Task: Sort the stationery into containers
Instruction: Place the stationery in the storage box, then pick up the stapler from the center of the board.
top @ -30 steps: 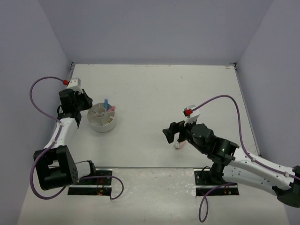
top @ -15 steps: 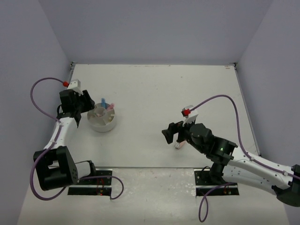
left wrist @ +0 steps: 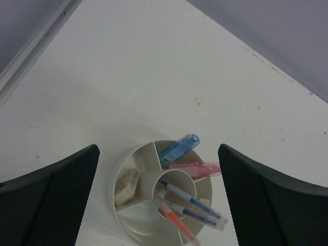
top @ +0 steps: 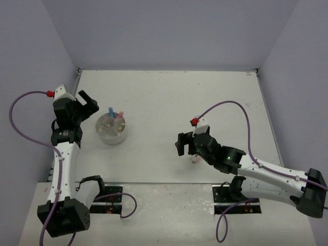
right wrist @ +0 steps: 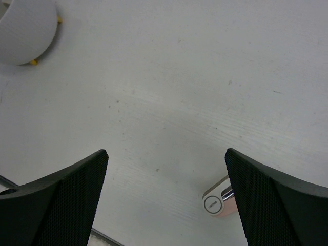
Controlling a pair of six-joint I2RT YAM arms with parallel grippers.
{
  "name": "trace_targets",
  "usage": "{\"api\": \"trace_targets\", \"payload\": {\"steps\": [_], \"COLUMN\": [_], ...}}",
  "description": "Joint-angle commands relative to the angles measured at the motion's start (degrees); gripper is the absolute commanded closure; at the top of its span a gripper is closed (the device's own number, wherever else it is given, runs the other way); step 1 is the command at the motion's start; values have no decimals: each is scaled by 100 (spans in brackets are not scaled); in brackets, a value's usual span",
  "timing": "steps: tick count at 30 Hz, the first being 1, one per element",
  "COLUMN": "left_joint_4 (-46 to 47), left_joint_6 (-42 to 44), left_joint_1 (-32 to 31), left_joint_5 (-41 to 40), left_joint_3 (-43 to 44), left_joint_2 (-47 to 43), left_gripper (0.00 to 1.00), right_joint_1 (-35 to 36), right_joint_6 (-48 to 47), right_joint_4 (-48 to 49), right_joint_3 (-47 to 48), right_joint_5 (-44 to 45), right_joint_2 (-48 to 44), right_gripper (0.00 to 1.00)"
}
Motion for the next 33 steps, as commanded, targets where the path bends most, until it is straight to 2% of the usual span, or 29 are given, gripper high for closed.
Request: {"api": "trace_targets", "payload": {"steps": [1,3,4,7,10,12,13,15,16,25,33], "left_joint_4": [-910,-924,-978,-1048,-1021,-981,-977,-970,-987,-980,-1011], "left_joint_6": [-565,-122,-29,-5,-49,-65,-72,-48,-25,-4,-40], "left_joint_1": [50,41,20,-190,-524,-683,-767,-879,-959,-1371,-1417], "left_joint_5": [146,579,513,7,-292,-298,-249,-181,-141,-36,-70], "left_joint_3": [87,-155,-222,-550,-642,-688,-717,-706,-689,-704,-713], "left_joint_2": [-454,-876,-1063,-2210,-2761,-2973,-3026,-3018,-3007,-2953,-2940], "left_gripper": [0,0,0,0,0,0,0,0,0,0,0], "right_joint_1": [-52,-60,-52,-52,-52,-60,-60,-52,-52,-131,-135], "right_joint_6": [856,1693,1732,2917,3734,3865,3957,4060,4179,5085,5323], "right_joint_4": [-367,-667,-779,-1391,-2176,-2266,-2266,-2288,-2339,-2512,-2284], "right_joint_3": [479,641,666,625,713,676,616,593,587,500,402], "right_joint_5": [520,369,358,549,888,962,964,954,943,882,753], "right_joint_2": [520,806,923,1316,1528,1552,1563,1600,1651,2333,3032], "right_gripper": [1,1,1,2,7,13,18,23,30,31,35]}}
